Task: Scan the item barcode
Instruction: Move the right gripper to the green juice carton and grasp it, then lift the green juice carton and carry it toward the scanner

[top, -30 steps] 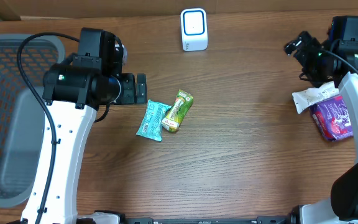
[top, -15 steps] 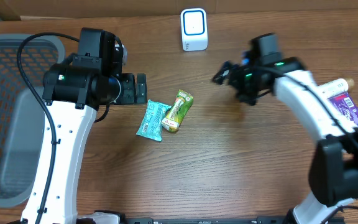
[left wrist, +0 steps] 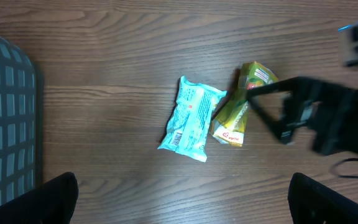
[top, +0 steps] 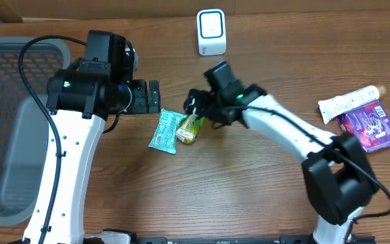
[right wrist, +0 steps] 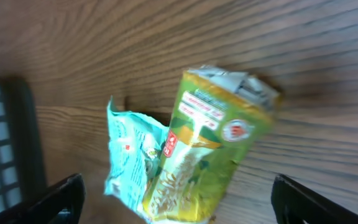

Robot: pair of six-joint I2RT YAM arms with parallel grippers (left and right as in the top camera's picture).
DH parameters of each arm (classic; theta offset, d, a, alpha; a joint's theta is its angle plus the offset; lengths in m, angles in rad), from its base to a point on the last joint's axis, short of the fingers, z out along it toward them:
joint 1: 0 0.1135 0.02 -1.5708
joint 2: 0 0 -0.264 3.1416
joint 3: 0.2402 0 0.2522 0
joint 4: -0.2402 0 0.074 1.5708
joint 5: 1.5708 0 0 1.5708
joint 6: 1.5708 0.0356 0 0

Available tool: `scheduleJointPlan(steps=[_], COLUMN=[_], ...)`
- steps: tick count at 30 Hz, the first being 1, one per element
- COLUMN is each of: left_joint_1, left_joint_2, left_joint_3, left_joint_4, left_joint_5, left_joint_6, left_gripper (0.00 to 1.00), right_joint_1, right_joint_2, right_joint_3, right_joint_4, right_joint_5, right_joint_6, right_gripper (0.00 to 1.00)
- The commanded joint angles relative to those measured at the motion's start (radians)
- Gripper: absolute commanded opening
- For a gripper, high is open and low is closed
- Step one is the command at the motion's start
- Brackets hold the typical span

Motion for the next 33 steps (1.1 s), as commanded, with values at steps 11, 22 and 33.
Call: scheduleJointPlan(steps=[11, 22, 33], left_joint_1=[-0.001, -0.001, -0.001], left_joint_2=[0.008, 0.008, 0.008], left_joint_3=[0.003, 0.003, 0.003], left_joint_4=[0.002, 0.002, 0.002], left_joint_5=[0.004, 0.004, 0.004], left_joint_6=[0.015, 0.015, 0.015], left_gripper=[1.00, 0.99, 1.00], right_joint_1=[0.074, -0.036, -0.151], right_joint_2=[0.082, 0.082, 0.082], right_joint_3=[0.005, 0.191, 0.199], right_joint_4=[-0.023, -0.410, -0.428], right_joint_5=[0.153, 0.151, -0.092], right_joint_6=[0.067, -0.190, -0.837], right_gripper=[0.80, 0.79, 0.87])
